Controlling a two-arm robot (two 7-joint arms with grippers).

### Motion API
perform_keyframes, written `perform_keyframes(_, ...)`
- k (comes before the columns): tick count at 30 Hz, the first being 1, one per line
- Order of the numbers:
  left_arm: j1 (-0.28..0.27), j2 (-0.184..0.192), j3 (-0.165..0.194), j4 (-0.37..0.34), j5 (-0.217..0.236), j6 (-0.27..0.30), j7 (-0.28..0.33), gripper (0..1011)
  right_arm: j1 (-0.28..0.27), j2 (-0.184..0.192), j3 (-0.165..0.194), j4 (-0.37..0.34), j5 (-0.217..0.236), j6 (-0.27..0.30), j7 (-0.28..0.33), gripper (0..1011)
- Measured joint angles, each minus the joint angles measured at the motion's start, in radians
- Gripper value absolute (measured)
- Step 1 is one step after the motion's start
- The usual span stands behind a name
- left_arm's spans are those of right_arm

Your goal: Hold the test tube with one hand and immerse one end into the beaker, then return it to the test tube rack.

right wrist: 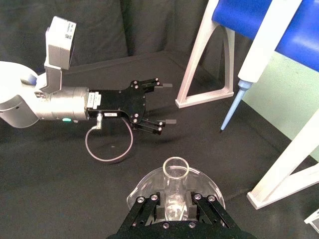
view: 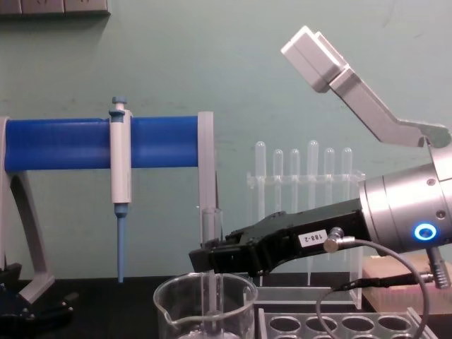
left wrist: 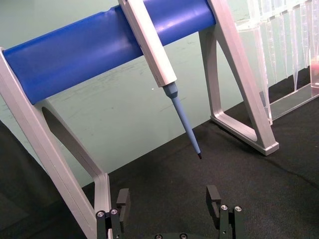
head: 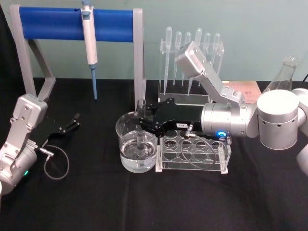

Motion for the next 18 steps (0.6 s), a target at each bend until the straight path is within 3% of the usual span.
perform_keyframes(18,0.0,0.0,0.0,0.0,0.0,0.0,0.0,1000,0.002,-0.003,-0.001,0.004,-0.013,0.001,0.015,224)
